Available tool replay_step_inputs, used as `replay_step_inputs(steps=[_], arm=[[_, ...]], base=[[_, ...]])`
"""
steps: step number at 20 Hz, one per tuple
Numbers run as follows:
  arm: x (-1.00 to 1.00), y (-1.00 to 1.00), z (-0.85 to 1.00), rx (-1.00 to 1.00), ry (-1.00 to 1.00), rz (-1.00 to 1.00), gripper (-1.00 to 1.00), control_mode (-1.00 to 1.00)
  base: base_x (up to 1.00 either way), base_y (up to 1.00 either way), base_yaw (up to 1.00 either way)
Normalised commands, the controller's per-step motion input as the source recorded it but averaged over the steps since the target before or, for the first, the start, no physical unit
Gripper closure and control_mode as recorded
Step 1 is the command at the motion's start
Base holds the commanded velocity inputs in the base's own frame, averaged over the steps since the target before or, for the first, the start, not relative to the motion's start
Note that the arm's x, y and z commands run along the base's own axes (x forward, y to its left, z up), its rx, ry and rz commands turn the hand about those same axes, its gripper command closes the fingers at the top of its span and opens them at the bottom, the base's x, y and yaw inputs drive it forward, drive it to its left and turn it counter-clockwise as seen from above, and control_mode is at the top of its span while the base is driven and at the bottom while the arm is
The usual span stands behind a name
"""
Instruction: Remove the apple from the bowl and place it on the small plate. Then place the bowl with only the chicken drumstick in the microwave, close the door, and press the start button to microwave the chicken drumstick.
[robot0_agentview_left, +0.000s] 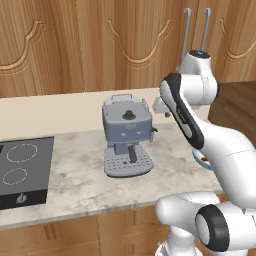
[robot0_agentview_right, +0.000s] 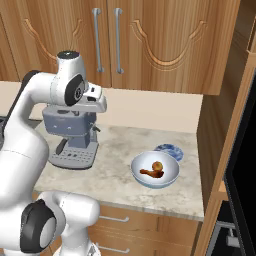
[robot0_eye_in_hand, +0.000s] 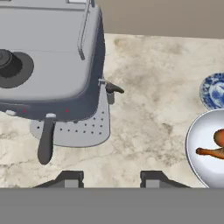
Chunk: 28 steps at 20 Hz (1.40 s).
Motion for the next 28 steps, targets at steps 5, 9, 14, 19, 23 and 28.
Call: replay_step_inputs(steps=[5, 9, 14, 19, 23, 28], arm=[[0.01, -0.56, -0.51, 0.07, -0.02, 0.0, -1.0, -1.0], [0.0, -1.0, -0.78, 0.11, 0.0, -0.01, -1.0, -1.0], [0.02, -1.0, -0.7, 0.0, 0.04, -0.08, -1.0, -1.0], [0.2, -0.54, -0.33, 0.0, 0.06, -0.01, -1.0, -1.0], [0.15, -0.52, -0.4, 0.0, 0.03, 0.0, -1.0, -1.0], [0.07, -0.54, -0.05, -0.01, 0.12, 0.0, -1.0, -1.0]], base=[[0.0, 0.0, 0.0], [0.0, 0.0, 0.0], [0.0, 0.0, 0.0], [0.0, 0.0, 0.0], [0.0, 0.0, 0.0], [0.0, 0.0, 0.0]])
